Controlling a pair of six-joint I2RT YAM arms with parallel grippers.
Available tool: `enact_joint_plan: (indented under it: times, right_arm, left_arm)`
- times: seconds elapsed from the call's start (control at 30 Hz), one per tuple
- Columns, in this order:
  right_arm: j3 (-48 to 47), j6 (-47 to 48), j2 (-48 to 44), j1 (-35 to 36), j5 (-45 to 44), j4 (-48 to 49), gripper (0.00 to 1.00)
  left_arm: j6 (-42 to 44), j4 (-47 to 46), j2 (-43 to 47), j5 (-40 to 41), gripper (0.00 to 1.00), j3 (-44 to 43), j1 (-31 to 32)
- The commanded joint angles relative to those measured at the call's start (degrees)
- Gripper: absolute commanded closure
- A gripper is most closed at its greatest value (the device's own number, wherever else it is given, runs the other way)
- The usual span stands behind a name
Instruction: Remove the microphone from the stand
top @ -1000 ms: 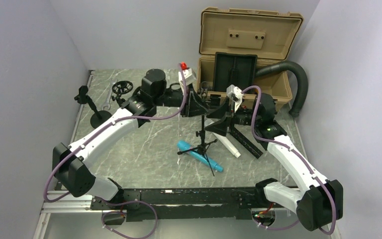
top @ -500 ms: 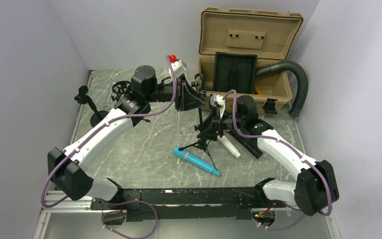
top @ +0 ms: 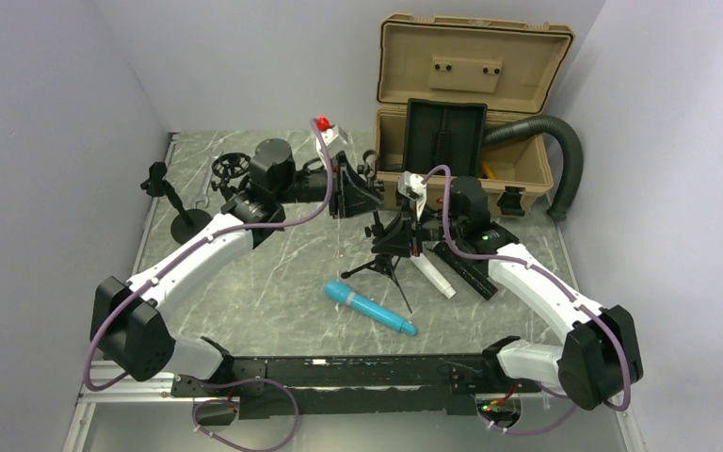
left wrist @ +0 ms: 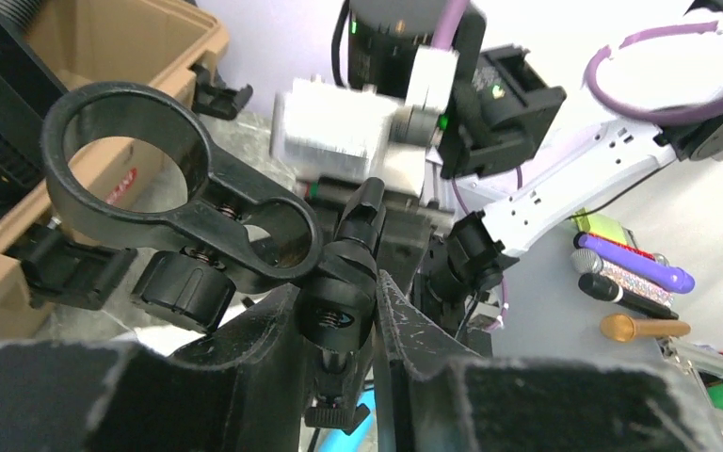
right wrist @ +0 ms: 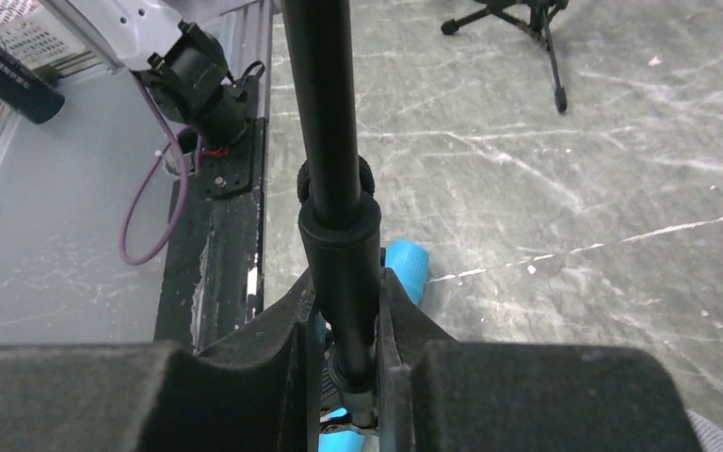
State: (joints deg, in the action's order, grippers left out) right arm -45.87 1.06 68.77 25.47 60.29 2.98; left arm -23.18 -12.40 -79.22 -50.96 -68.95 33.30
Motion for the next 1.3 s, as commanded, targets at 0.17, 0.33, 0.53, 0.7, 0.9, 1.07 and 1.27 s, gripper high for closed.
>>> enact_joint_plan:
  times: [0.17, 0.33, 0.53, 0.7, 0.9, 1.07, 1.27]
  right_arm:
    - [-9.82, -3.92, -2.33, -0.59, 2.74, 2.65, 1.00]
    - [-9.68, -4.83, -3.26, -0.99, 3.26, 3.15, 1.00]
    - [-8.36, -6.23, -4.35, -1.64, 3.89, 4.99, 1.00]
    - [-7.30, -5.61, -4.58, -1.74, 4.35, 4.95, 1.00]
    - [-5.64, -2.78, -4.78, -1.88, 4.50, 3.01, 1.00]
    - [-4.78, -1.62, -4.83, -1.83, 4.68, 2.71, 1.00]
    - [-4.33, 0.64, -4.99, -1.81, 4.28, 1.42, 1.00]
  left_arm:
    - [8.57, 0.84, -1.02, -2.64, 0.58, 2.23, 4.48]
    - [10.71, 2.71, -0.97, -1.45, 0.39, 2.05, 5.04]
    - [11.24, 3.32, -0.89, -0.83, 0.50, 2.41, 5.04]
    - [9.54, 2.09, -1.68, -2.78, 0.59, 1.65, 4.88]
    - [7.17, -0.10, -1.99, -5.17, 0.64, 1.43, 4.14]
    - [5.89, -1.35, -2.16, -6.33, 0.66, 1.79, 3.99]
    - [4.16, -2.60, -2.28, -7.72, 0.58, 1.40, 3.76]
